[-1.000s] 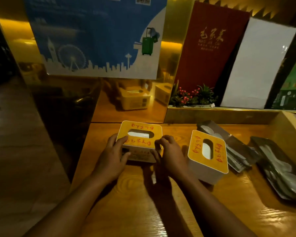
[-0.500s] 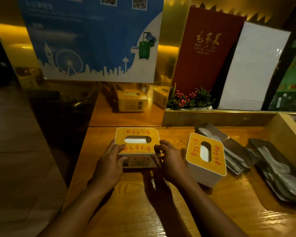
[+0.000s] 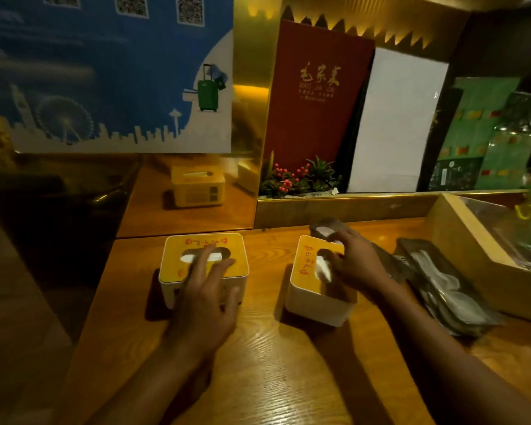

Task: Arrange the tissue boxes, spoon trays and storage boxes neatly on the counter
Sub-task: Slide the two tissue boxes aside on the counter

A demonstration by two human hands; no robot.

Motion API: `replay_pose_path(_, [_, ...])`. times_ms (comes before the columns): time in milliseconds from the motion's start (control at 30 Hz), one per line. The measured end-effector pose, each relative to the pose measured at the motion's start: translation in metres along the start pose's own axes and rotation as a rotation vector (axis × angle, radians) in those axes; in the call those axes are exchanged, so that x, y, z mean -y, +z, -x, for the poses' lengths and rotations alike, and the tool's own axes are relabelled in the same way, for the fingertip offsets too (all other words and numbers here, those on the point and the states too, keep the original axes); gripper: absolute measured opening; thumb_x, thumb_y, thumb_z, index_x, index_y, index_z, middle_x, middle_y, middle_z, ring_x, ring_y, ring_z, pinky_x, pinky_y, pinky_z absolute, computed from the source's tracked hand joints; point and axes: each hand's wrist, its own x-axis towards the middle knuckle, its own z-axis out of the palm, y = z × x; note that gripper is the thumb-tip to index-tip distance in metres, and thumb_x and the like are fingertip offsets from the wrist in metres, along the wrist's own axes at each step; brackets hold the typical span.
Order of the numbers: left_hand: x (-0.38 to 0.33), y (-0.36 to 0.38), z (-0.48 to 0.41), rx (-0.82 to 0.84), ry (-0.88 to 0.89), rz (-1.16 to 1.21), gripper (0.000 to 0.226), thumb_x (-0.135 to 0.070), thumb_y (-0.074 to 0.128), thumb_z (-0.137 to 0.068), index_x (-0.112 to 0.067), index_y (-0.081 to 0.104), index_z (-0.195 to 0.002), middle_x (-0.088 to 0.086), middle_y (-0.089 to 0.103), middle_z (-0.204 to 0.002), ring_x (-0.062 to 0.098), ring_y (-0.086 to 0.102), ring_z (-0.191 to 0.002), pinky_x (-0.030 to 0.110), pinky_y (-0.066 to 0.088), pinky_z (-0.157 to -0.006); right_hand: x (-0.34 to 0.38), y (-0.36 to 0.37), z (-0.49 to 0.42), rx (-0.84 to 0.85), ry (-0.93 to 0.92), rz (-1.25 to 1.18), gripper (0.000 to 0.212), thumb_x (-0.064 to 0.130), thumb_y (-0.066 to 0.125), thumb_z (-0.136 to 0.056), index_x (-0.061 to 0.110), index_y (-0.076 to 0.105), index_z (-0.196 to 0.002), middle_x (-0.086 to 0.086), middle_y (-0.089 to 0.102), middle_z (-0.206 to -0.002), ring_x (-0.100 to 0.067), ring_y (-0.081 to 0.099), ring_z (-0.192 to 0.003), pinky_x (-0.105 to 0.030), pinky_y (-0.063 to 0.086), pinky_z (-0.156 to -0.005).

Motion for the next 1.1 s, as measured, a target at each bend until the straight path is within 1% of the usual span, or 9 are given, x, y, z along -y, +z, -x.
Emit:
replay_pose_path(167, [-0.067, 0.051, 0.019, 0.31, 0.121, 0.043, 0.053, -0.043, 0.059, -0.091, -0.037, 0.045, -0.142, -0.013, 0.035, -0.149, 0.008, 0.041, -0.134, 0.025, 0.046, -0.105, -0.051, -0.011, -0.016, 0.37, 0.014, 0.139, 0.083, 0.006, 0.078, -0.076, 0.029, 0.041, -0.147, -0.004, 0.035, -0.155, -0.028, 0.044, -0.132, -0.035, 0.052, -0.091])
replay_pose_path(267, [-0.094, 0.08, 0.026, 0.49, 0.119, 0.04, 0.064, -0.051, 0.058, -0.089, -0.044, 0.031, -0.147, -0.019, 0.024, -0.155, 0.007, 0.03, -0.14, 0.03, 0.041, -0.11, -0.07, -0.012, -0.022, 0.416, -0.097, 0.179, 0.08, 0.014, 0.076, -0.08, 0.034, 0.04, -0.148, -0.003, 0.032, -0.155, -0.027, 0.039, -0.136, -0.035, 0.046, -0.1])
replay_pose_path(400, [-0.105, 0.106, 0.026, 0.418, -0.02, -0.076, 0.069, -0.068, 0.047, -0.086, -0.043, 0.028, -0.149, -0.018, 0.018, -0.159, 0.01, 0.016, -0.146, 0.037, 0.031, -0.116, -0.081, -0.01, -0.025, 0.397, -0.222, 0.208, 0.073, 0.025, 0.075, -0.083, 0.039, 0.04, -0.146, -0.005, 0.039, -0.14, -0.023, 0.048, -0.12, -0.025, 0.048, -0.088])
replay_pose_path(500, [-0.101, 0.113, 0.022, 0.313, -0.189, -0.098, 0.081, -0.079, 0.043, -0.08, -0.039, 0.031, -0.15, -0.016, 0.011, -0.162, 0.011, 0.01, -0.149, 0.034, 0.03, -0.116, -0.085, -0.004, -0.022, 0.398, -0.25, 0.111, 0.074, 0.048, 0.08, -0.075, 0.041, 0.046, -0.14, -0.001, 0.039, -0.125, -0.019, 0.046, -0.109, -0.025, 0.045, -0.083])
replay_pose_path(633, [-0.092, 0.112, 0.015, 0.231, -0.333, -0.044, 0.078, -0.061, 0.066, -0.083, -0.038, 0.033, -0.15, -0.017, -0.01, -0.164, 0.003, 0.004, -0.143, 0.023, 0.024, -0.11, -0.083, 0.015, -0.007, 0.28, -0.263, -0.081, 0.071, 0.057, 0.082, -0.069, 0.04, 0.053, -0.132, 0.004, 0.04, -0.124, -0.017, 0.049, -0.108, -0.028, 0.049, -0.085])
replay_pose_path(800, [-0.079, 0.11, 0.016, 0.073, -0.485, 0.093, 0.058, -0.026, 0.07, -0.09, -0.052, 0.047, -0.136, -0.019, 0.027, -0.155, 0.018, 0.028, -0.147, 0.041, 0.037, -0.113, -0.098, 0.036, 0.009, 0.193, -0.327, -0.274, 0.061, 0.044, 0.082, -0.075, 0.039, 0.057, -0.131, 0.007, 0.042, -0.123, -0.012, 0.052, -0.105, -0.026, 0.052, -0.082])
replay_pose_path(833, [-0.079, 0.11, 0.017, 0.061, -0.501, 0.123, 0.058, -0.023, 0.069, -0.091, -0.055, 0.047, -0.134, -0.019, 0.032, -0.152, 0.016, 0.034, -0.144, 0.039, 0.044, -0.109, -0.101, 0.038, 0.01, 0.195, -0.335, -0.293, 0.061, 0.044, 0.079, -0.078, 0.04, 0.055, -0.133, 0.007, 0.045, -0.126, -0.011, 0.052, -0.107, -0.029, 0.054, -0.083])
replay_pose_path(933, [-0.085, 0.112, 0.018, 0.036, -0.507, 0.147, 0.058, -0.015, 0.067, -0.092, -0.054, 0.049, -0.131, -0.012, 0.041, -0.152, 0.006, 0.04, -0.133, 0.013, 0.05, -0.089, -0.103, 0.039, 0.011, 0.212, -0.354, -0.318, 0.061, 0.041, 0.074, -0.083, 0.038, 0.051, -0.139, 0.008, 0.048, -0.133, -0.012, 0.054, -0.107, -0.035, 0.055, -0.085])
replay_pose_path(1100, [-0.085, 0.116, 0.015, 0.03, -0.547, 0.141, 0.057, -0.012, 0.066, -0.093, -0.051, 0.051, -0.131, -0.004, 0.047, -0.149, 0.014, 0.046, -0.134, 0.007, 0.049, -0.081, -0.1, 0.037, 0.011, 0.209, -0.362, -0.343, 0.06, 0.037, 0.075, -0.084, 0.033, 0.052, -0.14, 0.007, 0.048, -0.129, -0.008, 0.05, -0.11, -0.025, 0.05, -0.088])
